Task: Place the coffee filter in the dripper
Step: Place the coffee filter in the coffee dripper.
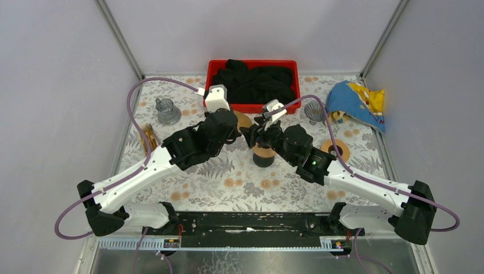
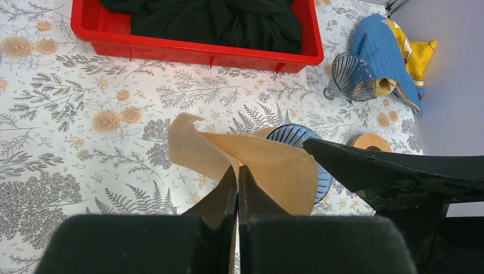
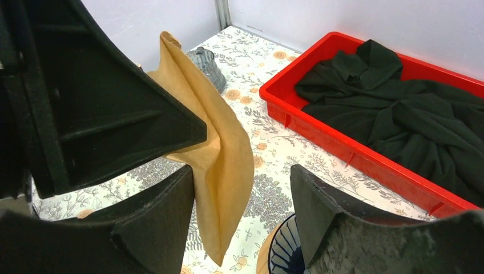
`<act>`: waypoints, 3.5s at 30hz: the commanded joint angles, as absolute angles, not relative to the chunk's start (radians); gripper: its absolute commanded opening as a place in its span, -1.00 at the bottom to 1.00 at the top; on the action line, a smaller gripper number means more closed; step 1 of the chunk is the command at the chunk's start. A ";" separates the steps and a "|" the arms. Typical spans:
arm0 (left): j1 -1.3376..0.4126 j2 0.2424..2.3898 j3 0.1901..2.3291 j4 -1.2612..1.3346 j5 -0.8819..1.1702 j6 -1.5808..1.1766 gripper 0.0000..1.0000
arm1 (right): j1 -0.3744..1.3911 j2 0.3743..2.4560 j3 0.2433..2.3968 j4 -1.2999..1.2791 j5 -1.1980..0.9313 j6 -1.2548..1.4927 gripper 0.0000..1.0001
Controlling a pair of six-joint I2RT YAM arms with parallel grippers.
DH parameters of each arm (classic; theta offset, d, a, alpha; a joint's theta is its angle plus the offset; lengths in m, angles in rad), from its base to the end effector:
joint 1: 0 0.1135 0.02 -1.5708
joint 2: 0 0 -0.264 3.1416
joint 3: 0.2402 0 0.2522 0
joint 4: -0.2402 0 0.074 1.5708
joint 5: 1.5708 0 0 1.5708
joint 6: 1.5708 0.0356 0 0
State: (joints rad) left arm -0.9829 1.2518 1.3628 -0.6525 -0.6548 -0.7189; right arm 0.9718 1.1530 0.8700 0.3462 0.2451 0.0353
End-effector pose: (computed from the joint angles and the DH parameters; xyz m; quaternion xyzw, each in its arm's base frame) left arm 0.1631 -0.2057 0.3982 -0.0484 0.8379 -0.1659 0.5178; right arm 0.1612 0.2207 0.3509 -0.2270 0.6464 0.2759 0.6742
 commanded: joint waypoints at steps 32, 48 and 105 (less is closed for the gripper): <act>-0.989 1.286 1.407 -0.767 -0.723 -0.696 -1.00 | 0.978 1.062 0.897 0.363 0.170 0.089 0.72; -0.990 1.293 1.418 -0.767 -0.701 -0.698 -1.00 | 0.977 1.120 0.879 0.379 0.103 0.108 0.73; -0.989 1.247 1.442 -0.709 -0.510 -0.666 -0.18 | 0.978 1.234 1.218 -0.272 0.325 0.246 -1.00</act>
